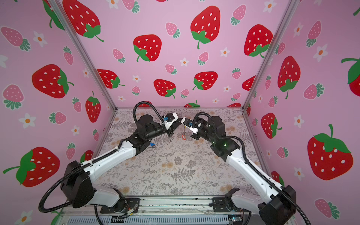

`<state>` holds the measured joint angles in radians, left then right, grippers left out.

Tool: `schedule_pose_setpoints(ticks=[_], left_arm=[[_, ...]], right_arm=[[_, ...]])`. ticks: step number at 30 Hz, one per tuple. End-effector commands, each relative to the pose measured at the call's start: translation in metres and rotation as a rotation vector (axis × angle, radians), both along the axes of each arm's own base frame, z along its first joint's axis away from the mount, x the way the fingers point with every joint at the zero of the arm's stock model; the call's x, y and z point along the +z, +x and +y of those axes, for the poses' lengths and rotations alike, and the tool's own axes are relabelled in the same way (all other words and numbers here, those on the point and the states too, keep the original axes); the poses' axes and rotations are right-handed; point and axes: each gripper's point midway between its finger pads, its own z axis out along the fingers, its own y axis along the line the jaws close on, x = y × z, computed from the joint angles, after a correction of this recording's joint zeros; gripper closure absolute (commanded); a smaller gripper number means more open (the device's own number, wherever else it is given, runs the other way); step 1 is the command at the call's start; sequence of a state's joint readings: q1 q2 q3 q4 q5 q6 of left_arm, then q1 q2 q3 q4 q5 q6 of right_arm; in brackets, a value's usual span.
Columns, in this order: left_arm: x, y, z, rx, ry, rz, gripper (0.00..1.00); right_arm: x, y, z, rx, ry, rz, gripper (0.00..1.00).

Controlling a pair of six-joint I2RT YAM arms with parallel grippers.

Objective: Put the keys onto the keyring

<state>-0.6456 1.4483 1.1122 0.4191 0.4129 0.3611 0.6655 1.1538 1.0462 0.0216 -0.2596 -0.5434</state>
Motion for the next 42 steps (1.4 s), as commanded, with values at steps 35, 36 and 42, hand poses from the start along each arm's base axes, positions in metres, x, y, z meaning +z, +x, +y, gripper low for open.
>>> schedule_pose_setpoints(ticks=[35, 36, 42], left_arm=[[0.043, -0.021, 0.001, -0.221, -0.159, -0.009, 1.00], [0.043, -0.021, 0.002, -0.238, -0.163, 0.000, 1.00], [0.046, -0.026, 0.003, -0.348, -0.197, 0.027, 1.00]], right_arm=[[0.016, -0.002, -0.018, 0.003, 0.127, 0.027, 0.68], [0.019, -0.003, -0.019, 0.017, 0.140, 0.028, 0.68], [0.027, -0.018, -0.017, 0.125, 0.180, 0.053, 0.73]])
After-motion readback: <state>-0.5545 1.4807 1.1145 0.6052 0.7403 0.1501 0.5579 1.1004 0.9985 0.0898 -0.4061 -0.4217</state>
